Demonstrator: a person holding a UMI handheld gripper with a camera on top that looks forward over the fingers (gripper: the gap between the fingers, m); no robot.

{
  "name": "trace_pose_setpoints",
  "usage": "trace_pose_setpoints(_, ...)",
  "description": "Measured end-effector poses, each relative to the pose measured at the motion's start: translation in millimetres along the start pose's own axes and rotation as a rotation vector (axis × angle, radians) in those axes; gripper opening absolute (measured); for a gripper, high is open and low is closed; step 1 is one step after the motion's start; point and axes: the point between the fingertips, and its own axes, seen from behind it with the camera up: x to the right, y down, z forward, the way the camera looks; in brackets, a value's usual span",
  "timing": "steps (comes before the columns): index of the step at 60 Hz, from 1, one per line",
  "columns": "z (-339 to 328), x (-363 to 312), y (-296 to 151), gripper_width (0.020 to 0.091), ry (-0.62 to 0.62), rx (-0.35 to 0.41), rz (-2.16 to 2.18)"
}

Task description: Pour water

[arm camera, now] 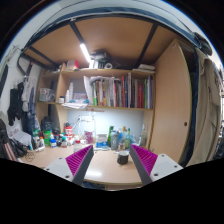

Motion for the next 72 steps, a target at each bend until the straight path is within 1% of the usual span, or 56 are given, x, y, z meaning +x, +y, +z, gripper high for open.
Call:
trace_pose_setpoints(19, -6, 17, 6, 0.0835, 0.026, 0.006, 0.006)
trace_pose_setpoints(27, -7, 18, 15, 0.0838, 0.028, 0.004, 0.006)
trace_pose_setpoints(35, 9, 8, 27, 0.0831, 0.000, 0.024, -0.002)
trace_pose_setpoints(39, 23, -5, 41, 0.0828, -0.027, 0.015, 0.013)
trace_pose_setpoints(47, 56, -51, 76, 0.0831, -0.124, -0.001, 0.067)
trace_pose_setpoints(58, 123, -133, 143, 0.0814, -0.239, -0.033, 0.091)
trace_pose_setpoints(66, 180, -184, 182, 0.0812, -0.268, -0.052, 0.104)
trace_pose_setpoints(72, 219, -206, 198, 0.0801, -0.252, -0.035, 0.084)
